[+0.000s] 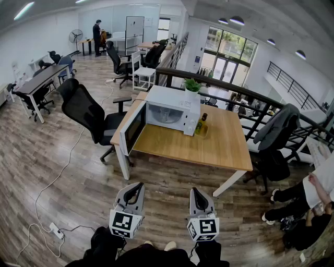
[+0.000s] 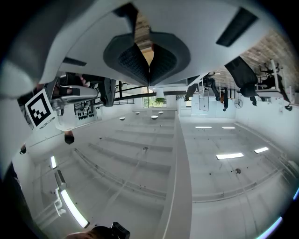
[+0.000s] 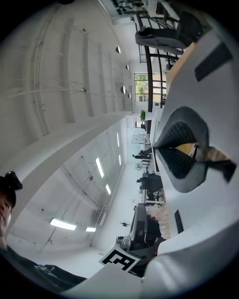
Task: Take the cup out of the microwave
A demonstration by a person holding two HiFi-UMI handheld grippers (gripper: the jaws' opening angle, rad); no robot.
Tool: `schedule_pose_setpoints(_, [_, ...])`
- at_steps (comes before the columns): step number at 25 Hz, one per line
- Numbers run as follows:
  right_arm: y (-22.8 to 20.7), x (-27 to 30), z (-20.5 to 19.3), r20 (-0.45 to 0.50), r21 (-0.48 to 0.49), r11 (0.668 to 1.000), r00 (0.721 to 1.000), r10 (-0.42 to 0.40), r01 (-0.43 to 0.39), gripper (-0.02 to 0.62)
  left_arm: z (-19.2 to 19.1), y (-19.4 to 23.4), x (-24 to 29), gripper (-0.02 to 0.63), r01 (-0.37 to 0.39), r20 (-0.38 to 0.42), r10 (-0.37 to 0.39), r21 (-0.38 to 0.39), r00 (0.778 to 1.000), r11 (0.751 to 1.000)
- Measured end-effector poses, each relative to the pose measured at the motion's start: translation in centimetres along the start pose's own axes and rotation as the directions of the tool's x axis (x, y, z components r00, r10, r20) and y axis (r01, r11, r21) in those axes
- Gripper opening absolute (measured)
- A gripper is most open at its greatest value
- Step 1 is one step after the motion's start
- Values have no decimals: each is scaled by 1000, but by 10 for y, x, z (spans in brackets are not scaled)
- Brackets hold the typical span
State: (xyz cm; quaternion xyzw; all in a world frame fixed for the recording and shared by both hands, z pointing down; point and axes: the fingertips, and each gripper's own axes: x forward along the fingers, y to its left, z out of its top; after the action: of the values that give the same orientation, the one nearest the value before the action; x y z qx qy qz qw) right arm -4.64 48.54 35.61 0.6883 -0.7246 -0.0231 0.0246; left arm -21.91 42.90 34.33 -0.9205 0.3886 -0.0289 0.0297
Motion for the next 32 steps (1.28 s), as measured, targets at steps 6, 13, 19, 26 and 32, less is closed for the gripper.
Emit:
schedule_pose_setpoints(6, [8,12,0,-6,-11,1000,1000,10,-10,14,-2,8,5,25,4,-4,-4,-3,1000,1000])
schedule_pose_setpoints(13, [10,24,-4,-11,-5,1000,1000,14,-14,14,-6,14,16,25,10,-10,-10,-4,1000,1000])
schedule_pose_setpoints(19, [1,57,-11,-17,-1,999,999,33,-33,14,-15,27,46,25,2,-28,-2,-7,1000,1000])
schedule_pose_setpoints(26, [-24,122,-19,-18,15,998,998,65,-65,14,-16,50,108,25,-18,-34,18,-1,999,1000])
schedule_pose_setpoints(32, [-55,196,-24,-29,37,994,994,102,-101,15,-14,77,179,25,-47,-53,47,1,997,999])
